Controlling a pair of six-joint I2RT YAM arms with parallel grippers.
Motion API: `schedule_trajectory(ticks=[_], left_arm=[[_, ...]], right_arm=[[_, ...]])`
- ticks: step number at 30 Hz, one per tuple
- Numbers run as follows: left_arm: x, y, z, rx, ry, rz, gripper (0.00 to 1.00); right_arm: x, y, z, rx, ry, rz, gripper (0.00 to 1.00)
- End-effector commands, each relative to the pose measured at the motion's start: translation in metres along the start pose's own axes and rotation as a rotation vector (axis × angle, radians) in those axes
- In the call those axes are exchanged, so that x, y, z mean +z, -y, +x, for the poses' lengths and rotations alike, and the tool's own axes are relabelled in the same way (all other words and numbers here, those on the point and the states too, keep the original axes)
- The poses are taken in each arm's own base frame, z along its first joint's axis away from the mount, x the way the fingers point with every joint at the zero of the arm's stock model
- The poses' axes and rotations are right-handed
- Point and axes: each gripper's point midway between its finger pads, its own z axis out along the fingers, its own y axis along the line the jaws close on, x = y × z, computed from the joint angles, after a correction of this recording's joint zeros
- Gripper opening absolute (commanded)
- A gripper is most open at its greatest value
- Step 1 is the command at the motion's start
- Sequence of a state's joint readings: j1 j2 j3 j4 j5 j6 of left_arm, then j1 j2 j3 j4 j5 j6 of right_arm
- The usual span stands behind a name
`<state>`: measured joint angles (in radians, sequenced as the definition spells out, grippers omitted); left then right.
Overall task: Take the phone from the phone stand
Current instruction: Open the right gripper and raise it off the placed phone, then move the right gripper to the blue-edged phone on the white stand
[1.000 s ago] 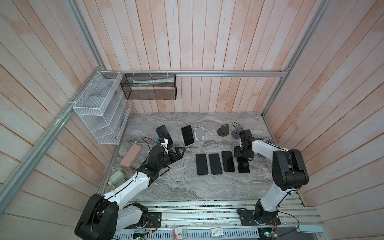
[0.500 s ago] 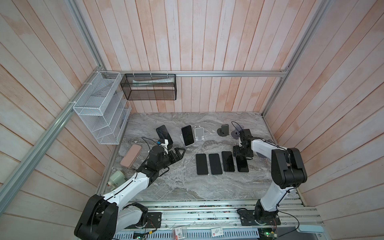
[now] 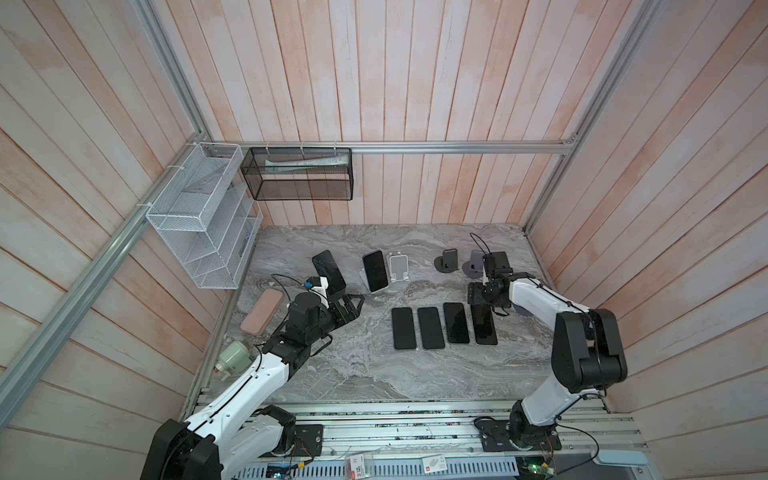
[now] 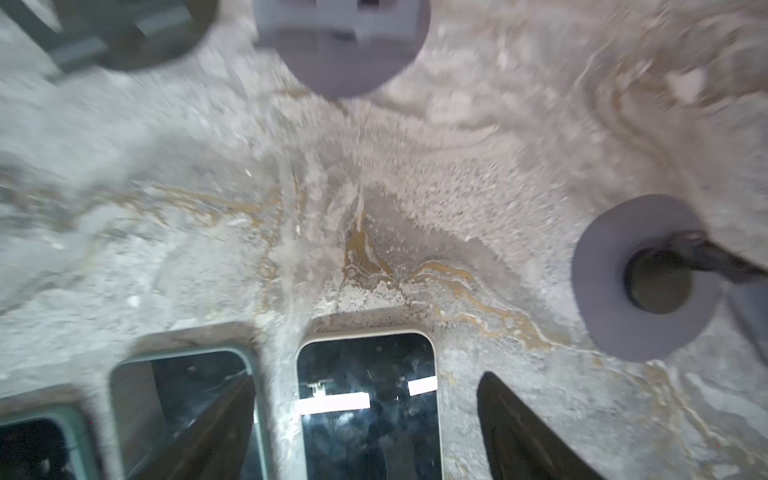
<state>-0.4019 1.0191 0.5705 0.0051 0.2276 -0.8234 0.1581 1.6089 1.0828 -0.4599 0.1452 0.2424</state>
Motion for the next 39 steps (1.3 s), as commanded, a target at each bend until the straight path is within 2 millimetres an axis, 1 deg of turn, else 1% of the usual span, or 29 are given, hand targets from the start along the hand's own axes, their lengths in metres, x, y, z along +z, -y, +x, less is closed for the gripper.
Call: schedule_trajectory(ticks=[1,4,6,7,9,10,12,14,15,17,18,21,24,27,31,33,35,37,39], left_arm=[[-0.012,0.009,-0.016,0.027,0.043,-0.02,1.0],[-0.021,0.005,-0.018,0.011,0.058,-0.053,1.0],[-0.025,0.002,-0.016,-0.007,0.061,-0.069,1.0],[-0.027,-0.002,-0.013,-0.018,0.058,-0.076,1.0],[-0.029,-0.016,-0.006,-0.062,0.044,-0.129,1.0],[-0.031,-0.022,0.0,-0.085,0.028,-0.155,1.0],[-0.035,-0.028,0.01,-0.114,0.0,-0.17,1.0],[-0.042,-0.037,0.022,-0.155,-0.011,-0.188,1.0],[-0.046,-0.042,0.026,-0.18,-0.007,-0.196,0.99],[-0.055,-0.05,0.034,-0.221,0.008,-0.202,0.99],[-0.059,-0.054,0.037,-0.237,0.02,-0.204,0.99],[-0.07,-0.065,0.043,-0.274,0.05,-0.219,0.99],[-0.075,-0.069,0.046,-0.29,0.061,-0.233,0.99],[-0.074,-0.065,0.043,-0.288,0.05,-0.237,0.99],[-0.068,-0.057,0.038,-0.267,0.022,-0.244,0.99],[-0.062,-0.055,0.039,-0.257,0.004,-0.242,0.99],[-0.056,-0.058,0.04,-0.26,-0.006,-0.248,0.99],[-0.049,-0.059,0.042,-0.261,-0.015,-0.242,0.99],[-0.044,-0.059,0.042,-0.263,-0.016,-0.234,0.99]], right_arm=[[-0.047,-0.012,-0.041,0.042,0.198,-0.019,0.83],[-0.078,-0.029,-0.05,0.053,0.331,-0.087,0.83],[-0.093,-0.037,-0.052,0.076,0.398,-0.129,0.83],[-0.1,-0.042,-0.053,0.091,0.428,-0.165,0.83],[-0.107,-0.051,-0.052,0.117,0.448,-0.226,0.83],[-0.109,-0.054,-0.051,0.134,0.453,-0.24,0.82],[-0.109,-0.057,-0.048,0.15,0.453,-0.23,0.82],[-0.105,-0.061,-0.043,0.147,0.444,-0.197,0.84],[-0.103,-0.067,-0.04,0.123,0.431,-0.192,0.86],[-0.098,-0.073,-0.034,0.133,0.401,-0.193,0.86],[-0.096,-0.072,-0.032,0.156,0.386,-0.196,0.86],[-0.096,-0.074,-0.024,0.139,0.397,-0.226,0.85],[-0.104,-0.078,-0.018,0.14,0.43,-0.297,0.83],[-0.116,-0.085,-0.013,0.135,0.443,-0.376,0.82],[-0.13,-0.093,-0.002,0.083,0.449,-0.464,0.82],[-0.132,-0.091,0.006,0.067,0.452,-0.47,0.82],[-0.129,-0.087,0.014,0.06,0.455,-0.468,0.82],[-0.128,-0.09,0.021,0.047,0.447,-0.491,0.82],[-0.129,-0.094,0.021,0.036,0.436,-0.511,0.82]])
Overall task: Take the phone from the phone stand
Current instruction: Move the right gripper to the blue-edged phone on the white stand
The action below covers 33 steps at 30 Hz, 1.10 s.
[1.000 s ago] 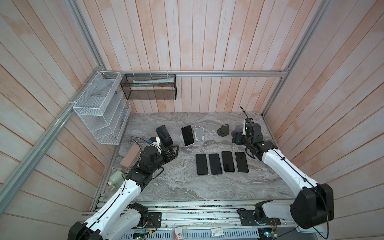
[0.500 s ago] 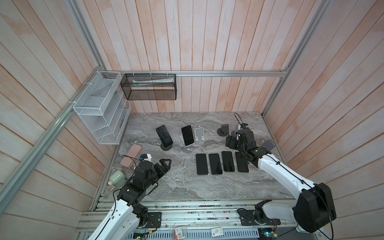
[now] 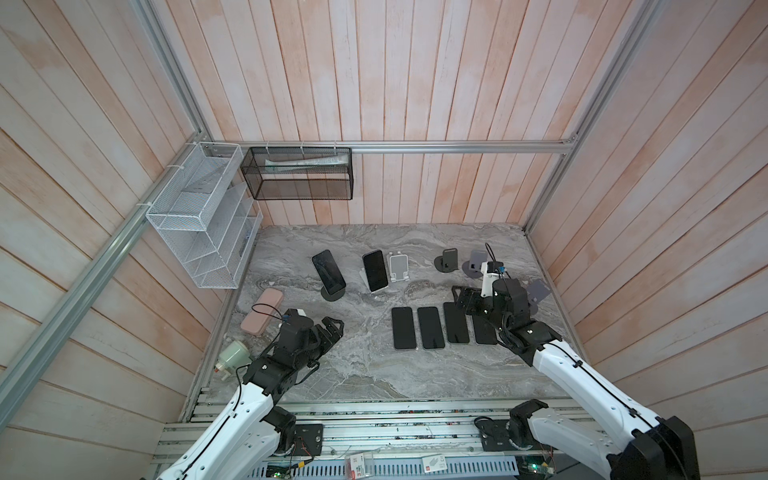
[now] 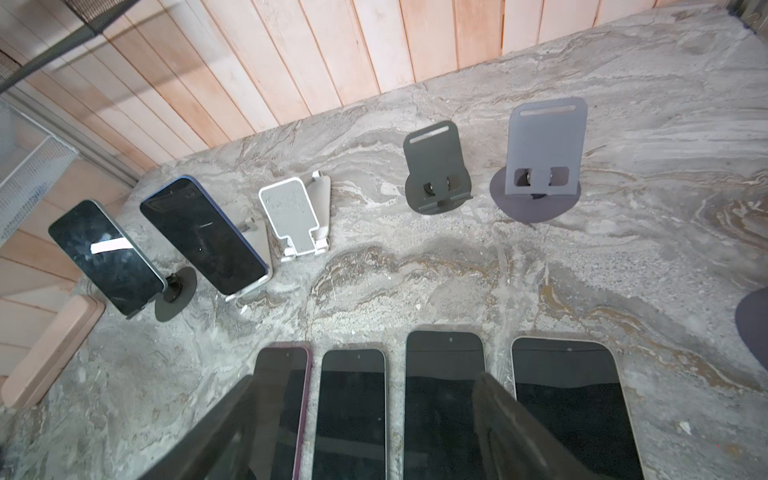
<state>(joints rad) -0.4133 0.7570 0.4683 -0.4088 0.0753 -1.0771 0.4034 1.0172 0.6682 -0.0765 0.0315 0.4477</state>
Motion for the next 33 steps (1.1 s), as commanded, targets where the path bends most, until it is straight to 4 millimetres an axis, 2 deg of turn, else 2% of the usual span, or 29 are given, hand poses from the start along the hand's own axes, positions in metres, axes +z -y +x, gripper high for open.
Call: schedule_trajectory(ticks=[1,7,12,17,19,22,26,33], left_arm=[[0.005,0.016,-0.005,0.021,0.01,0.058,0.99],[0.012,0.029,-0.011,0.063,0.006,0.064,0.99],[0.017,0.029,-0.01,0.058,0.002,0.077,0.99],[0.019,0.024,-0.01,0.047,0.013,0.079,1.0],[0.021,0.016,-0.008,0.033,0.008,0.051,1.0],[0.02,0.008,-0.007,0.044,0.001,0.021,1.0],[0.018,0.006,-0.01,0.075,0.008,0.012,1.0],[0.011,0.005,-0.021,0.14,0.033,-0.056,1.0]], right_arm=[[0.001,-0.011,0.002,-0.021,-0.017,-0.055,0.81],[0.008,-0.026,-0.011,-0.027,-0.015,-0.079,0.82],[0.022,-0.056,-0.016,-0.084,-0.025,-0.13,0.84],[0.051,-0.088,-0.023,-0.178,-0.065,-0.128,0.9],[0.063,-0.1,-0.026,-0.212,-0.072,-0.136,0.98],[0.077,-0.12,-0.033,-0.305,-0.082,-0.146,0.98],[0.1,-0.142,-0.046,-0.329,-0.097,-0.153,0.98],[0.146,-0.179,-0.047,-0.36,-0.086,-0.118,0.98]])
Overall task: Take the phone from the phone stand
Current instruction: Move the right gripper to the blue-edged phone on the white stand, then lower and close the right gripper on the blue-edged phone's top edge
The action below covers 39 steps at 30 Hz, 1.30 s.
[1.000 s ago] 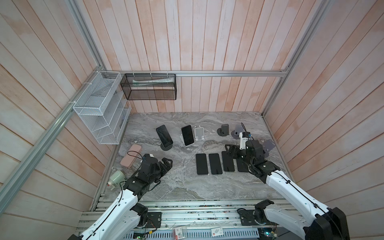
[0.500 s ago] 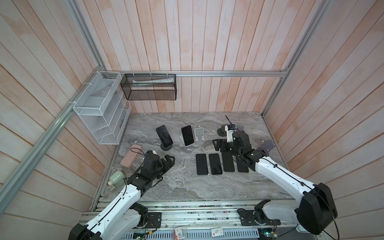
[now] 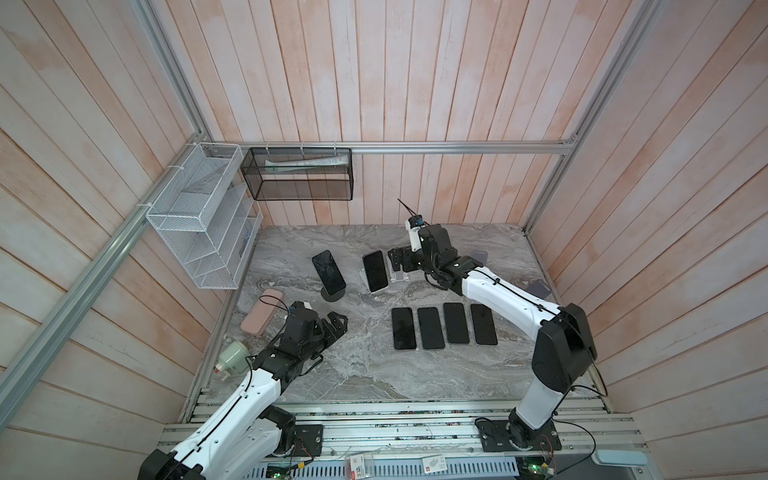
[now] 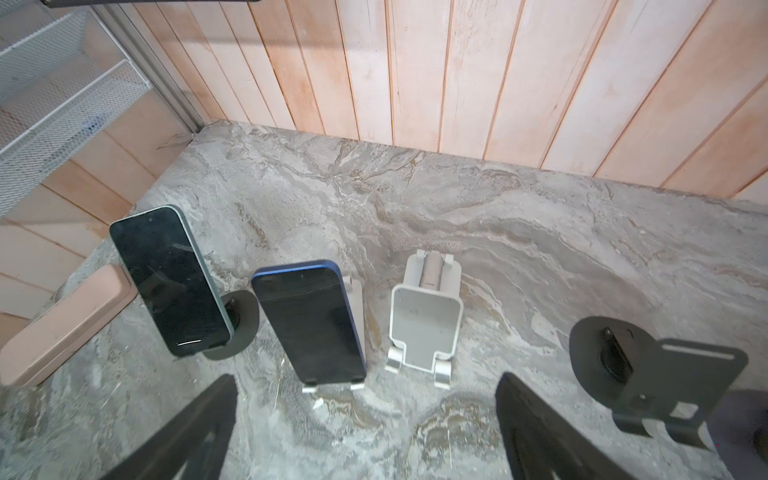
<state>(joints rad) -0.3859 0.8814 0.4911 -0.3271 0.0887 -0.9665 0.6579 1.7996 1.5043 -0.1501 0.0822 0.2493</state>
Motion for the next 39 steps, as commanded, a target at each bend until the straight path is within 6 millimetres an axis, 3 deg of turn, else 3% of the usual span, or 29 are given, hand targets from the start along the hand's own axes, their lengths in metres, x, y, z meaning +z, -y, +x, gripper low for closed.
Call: schedule_trajectory(ticks=[1,10,17,29,39], left_arm=[[-0.008,0.001,-0.014,0.052,0.042,-0.042,1.0],[-0.011,0.006,-0.024,0.055,0.084,-0.016,1.0],[-0.016,0.003,-0.022,0.067,0.075,-0.036,1.0],[-0.019,0.007,-0.027,0.065,0.112,-0.004,1.0],[-0.016,0.005,-0.024,0.068,0.097,-0.01,1.0]], right_arm=[[0.018,-0.01,0.004,-0.03,-0.027,0.024,0.98],[0.074,-0.039,0.006,-0.098,-0.052,-0.028,0.98],[0.103,-0.049,0.014,-0.107,-0.093,-0.048,0.98],[0.114,-0.044,0.029,-0.119,-0.122,-0.001,0.98],[0.121,-0.046,0.037,-0.108,-0.128,-0.008,0.91]])
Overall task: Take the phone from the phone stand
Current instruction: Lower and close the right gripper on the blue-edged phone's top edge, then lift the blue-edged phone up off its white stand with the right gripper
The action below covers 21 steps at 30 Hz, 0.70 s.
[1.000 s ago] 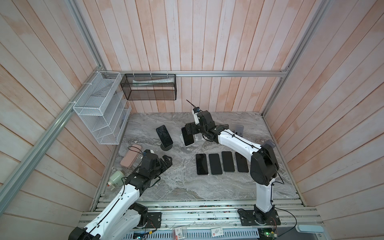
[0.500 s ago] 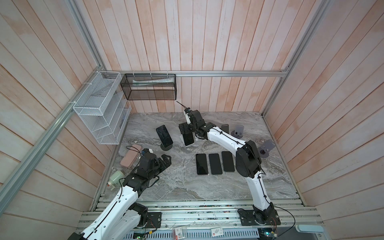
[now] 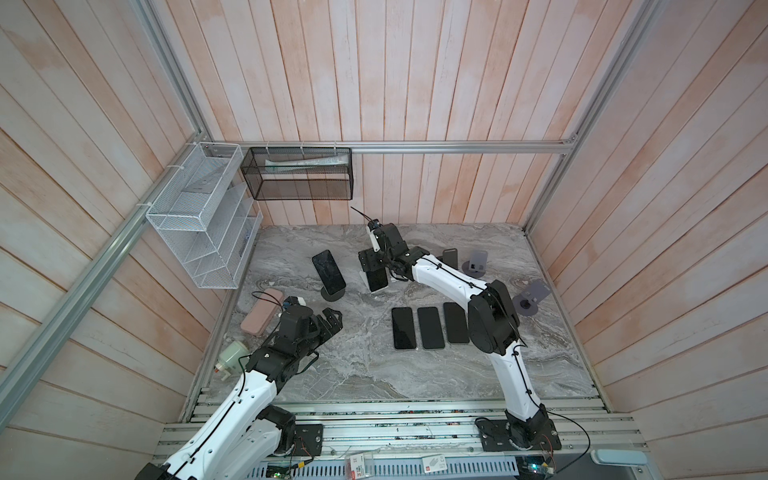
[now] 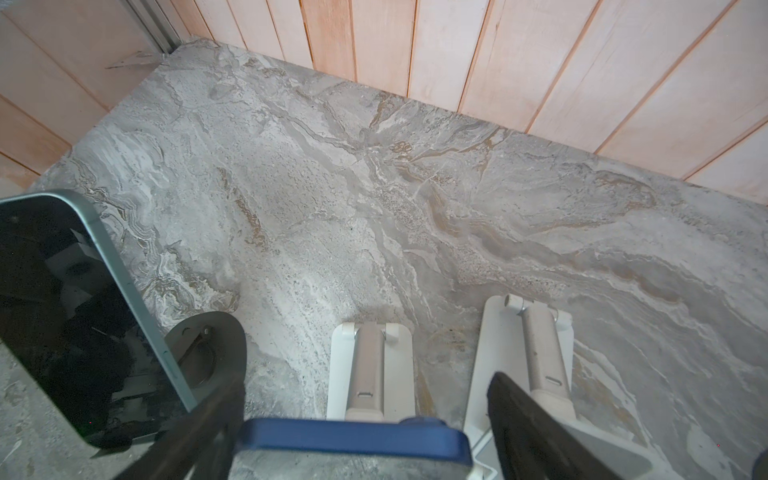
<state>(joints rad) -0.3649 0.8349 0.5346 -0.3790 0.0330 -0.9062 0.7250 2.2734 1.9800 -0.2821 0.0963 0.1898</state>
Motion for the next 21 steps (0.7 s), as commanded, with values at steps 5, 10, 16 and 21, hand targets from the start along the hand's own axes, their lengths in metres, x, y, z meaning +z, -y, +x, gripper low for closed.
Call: schedule_trajectory(ticks=[5,10,16,21], left_arm=[[-0.002,0.0,-0.004,0.018,0.022,0.001,1.0],[-0.002,0.0,-0.005,0.021,0.023,0.0,1.0],[-0.002,0.0,-0.005,0.027,0.025,-0.002,1.0],[-0.002,-0.001,-0.006,0.026,0.027,-0.002,1.0]], right_arm=[[0.008,-0.006,0.004,0.004,-0.001,0.0,0.86],[0.002,-0.009,0.0,-0.016,0.018,0.025,0.8],[-0.009,-0.009,-0.007,-0.043,0.066,0.061,0.75],[-0.023,-0.012,-0.018,-0.052,0.108,0.071,0.73]])
